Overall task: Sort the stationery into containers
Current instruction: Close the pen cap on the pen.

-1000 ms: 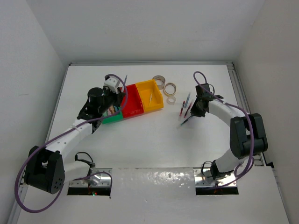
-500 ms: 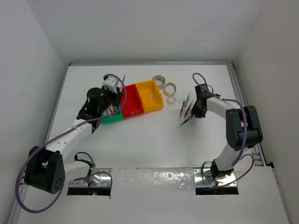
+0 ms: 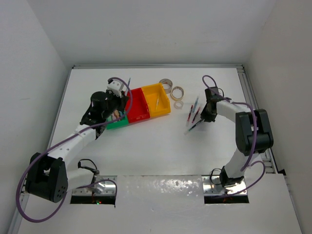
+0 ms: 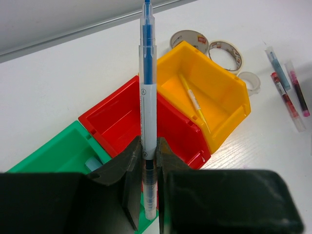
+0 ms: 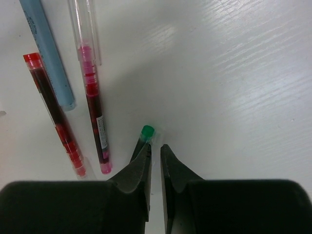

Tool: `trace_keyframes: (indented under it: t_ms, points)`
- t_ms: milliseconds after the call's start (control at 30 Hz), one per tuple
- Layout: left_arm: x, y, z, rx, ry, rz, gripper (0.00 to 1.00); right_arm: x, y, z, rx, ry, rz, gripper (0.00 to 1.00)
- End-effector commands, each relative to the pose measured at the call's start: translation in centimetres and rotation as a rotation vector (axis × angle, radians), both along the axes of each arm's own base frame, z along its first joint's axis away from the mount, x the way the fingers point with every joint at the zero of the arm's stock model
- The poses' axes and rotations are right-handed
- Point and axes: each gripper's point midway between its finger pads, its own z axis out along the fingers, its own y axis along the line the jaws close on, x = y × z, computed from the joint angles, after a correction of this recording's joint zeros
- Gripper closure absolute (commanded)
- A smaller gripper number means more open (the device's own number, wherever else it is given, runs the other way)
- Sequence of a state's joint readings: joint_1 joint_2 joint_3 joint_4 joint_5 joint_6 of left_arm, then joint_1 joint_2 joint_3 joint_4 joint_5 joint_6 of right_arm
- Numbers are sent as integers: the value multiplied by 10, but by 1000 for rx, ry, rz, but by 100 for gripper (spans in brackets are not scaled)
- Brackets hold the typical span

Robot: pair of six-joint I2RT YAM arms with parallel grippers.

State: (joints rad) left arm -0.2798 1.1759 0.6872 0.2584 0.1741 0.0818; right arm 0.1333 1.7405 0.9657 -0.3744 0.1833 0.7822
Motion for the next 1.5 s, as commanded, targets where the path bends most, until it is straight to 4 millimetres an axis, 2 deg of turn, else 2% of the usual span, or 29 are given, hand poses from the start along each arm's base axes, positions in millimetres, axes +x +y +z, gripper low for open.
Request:
trace_keyframes:
  t_ms: [0, 567, 767, 833, 1000, 1100, 1133, 1200, 1233, 1300, 1367, 1400, 1433, 1467]
  points:
    - [3, 4, 21, -17, -74, 11, 100, 10, -2, 4, -9, -35, -6, 89]
    - [4, 3, 25, -20, -79, 10, 100, -2, -3, -15, 8, 18, -26, 88]
    - [4, 3, 26, -21, -82, 9, 100, -10, -9, -24, 1, 45, -51, 79]
    - [5, 4, 26, -20, -83, 15, 100, -11, -10, -23, 0, 38, -55, 81]
    - [5, 4, 27, -18, -87, 16, 100, -14, -14, -24, -17, 35, -49, 100]
    - [4, 4, 28, -18, -88, 14, 100, -9, -13, -14, -22, -17, -14, 100]
    - [4, 4, 29, -19, -91, 13, 100, -3, -15, -8, -36, -53, 23, 100]
    - [2, 2, 30, -18, -92, -3, 100, 12, -14, 19, -70, -169, 123, 100]
    - [1, 1, 32, -18, -98, -17, 100, 18, -11, 43, -76, -256, 166, 100]
    - [-2, -2, 33, -22, -101, -42, 100, 27, -3, 73, -119, -377, 323, 100]
    - [-5, -8, 36, -25, -113, -84, 100, 38, 30, 112, -39, -558, 524, 100]
    - [-6, -11, 36, -28, -116, -99, 100, 38, 44, 139, -16, -647, 619, 100]
    - [-9, -16, 39, -30, -127, -136, 100, 37, 56, 152, -24, -698, 747, 100]
    - [-10, -18, 40, -27, -133, -156, 100, 32, 80, 175, 46, -763, 876, 100]
